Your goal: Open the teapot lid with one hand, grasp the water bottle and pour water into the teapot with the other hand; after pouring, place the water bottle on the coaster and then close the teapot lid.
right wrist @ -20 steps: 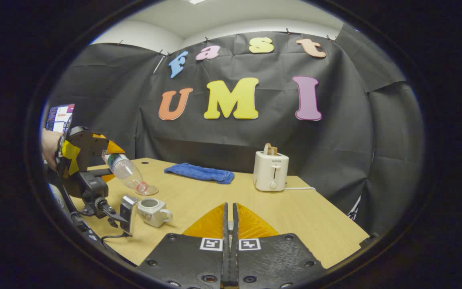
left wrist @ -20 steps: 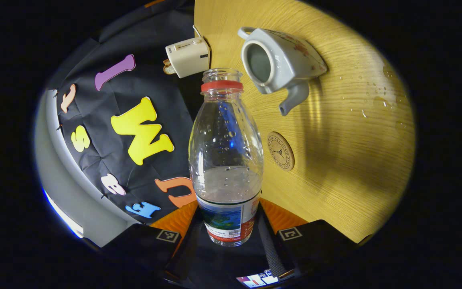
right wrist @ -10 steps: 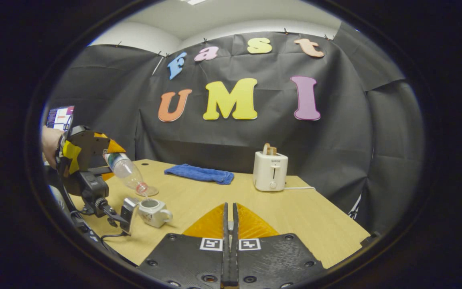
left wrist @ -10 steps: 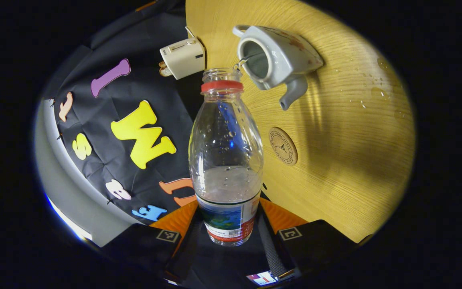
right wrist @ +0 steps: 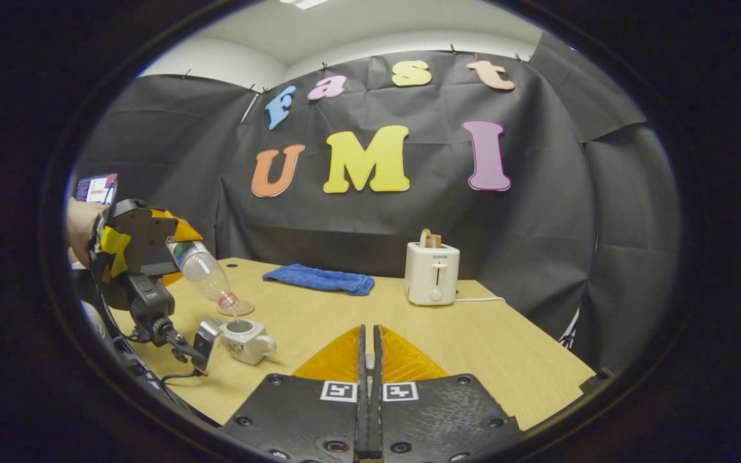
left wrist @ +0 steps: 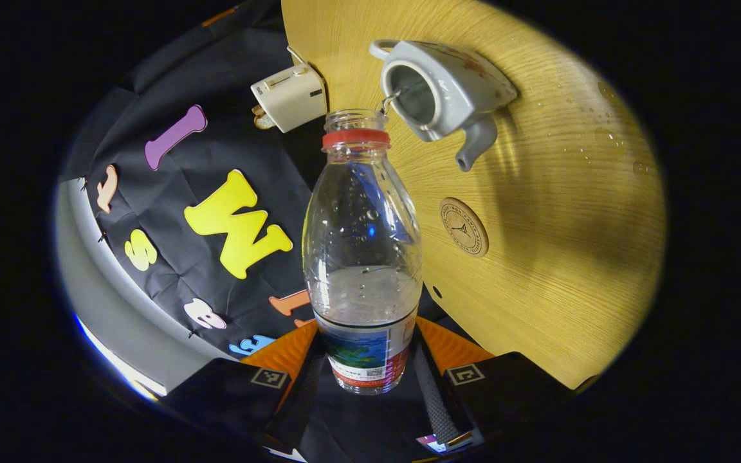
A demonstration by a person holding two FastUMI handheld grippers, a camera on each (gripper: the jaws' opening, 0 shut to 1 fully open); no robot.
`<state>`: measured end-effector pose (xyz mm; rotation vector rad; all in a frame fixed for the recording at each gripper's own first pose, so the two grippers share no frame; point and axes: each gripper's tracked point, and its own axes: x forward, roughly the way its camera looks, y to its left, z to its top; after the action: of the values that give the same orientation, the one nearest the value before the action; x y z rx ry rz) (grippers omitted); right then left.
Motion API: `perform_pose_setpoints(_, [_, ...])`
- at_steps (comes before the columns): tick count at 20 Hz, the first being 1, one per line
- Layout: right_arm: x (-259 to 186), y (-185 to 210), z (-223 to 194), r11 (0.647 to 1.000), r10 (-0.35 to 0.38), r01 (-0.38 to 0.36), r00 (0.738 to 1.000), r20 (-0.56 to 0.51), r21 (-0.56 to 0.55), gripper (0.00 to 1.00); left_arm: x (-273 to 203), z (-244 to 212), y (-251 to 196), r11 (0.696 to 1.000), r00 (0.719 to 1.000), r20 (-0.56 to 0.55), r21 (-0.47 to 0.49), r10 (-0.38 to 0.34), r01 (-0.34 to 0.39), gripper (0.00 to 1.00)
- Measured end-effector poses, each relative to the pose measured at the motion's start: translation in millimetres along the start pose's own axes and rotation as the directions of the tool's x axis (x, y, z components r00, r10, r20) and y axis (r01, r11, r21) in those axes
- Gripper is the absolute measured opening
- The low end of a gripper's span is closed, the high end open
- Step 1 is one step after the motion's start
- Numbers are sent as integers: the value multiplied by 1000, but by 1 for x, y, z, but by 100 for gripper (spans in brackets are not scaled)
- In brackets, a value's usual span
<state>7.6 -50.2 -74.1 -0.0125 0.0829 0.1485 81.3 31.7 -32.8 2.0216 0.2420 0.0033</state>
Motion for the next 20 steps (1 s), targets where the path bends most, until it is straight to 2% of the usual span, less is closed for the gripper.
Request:
perform_pose_setpoints(16, [-3,-4,0,1000,2,-2,1000,6,20,0,-1,1,8,999,1000,-1,54,4,-4,75])
perform_pose_setpoints(17, [-3,-4,-2,1000,2,-2,1000,5,20,0,-1,2,9,999,1000,0,54,6,-6,78])
perform_pose_setpoints(19, [-3,-5,-1,1000,1,-1,1000,6,19,0,-1,1,8,999,1000,3,51,6,-6,74])
perform_pose_setpoints(20, [-3,-5,-1,1000,0,0,1000,6,19,0,0,2,8,999,1000,4,50,7,-8,78])
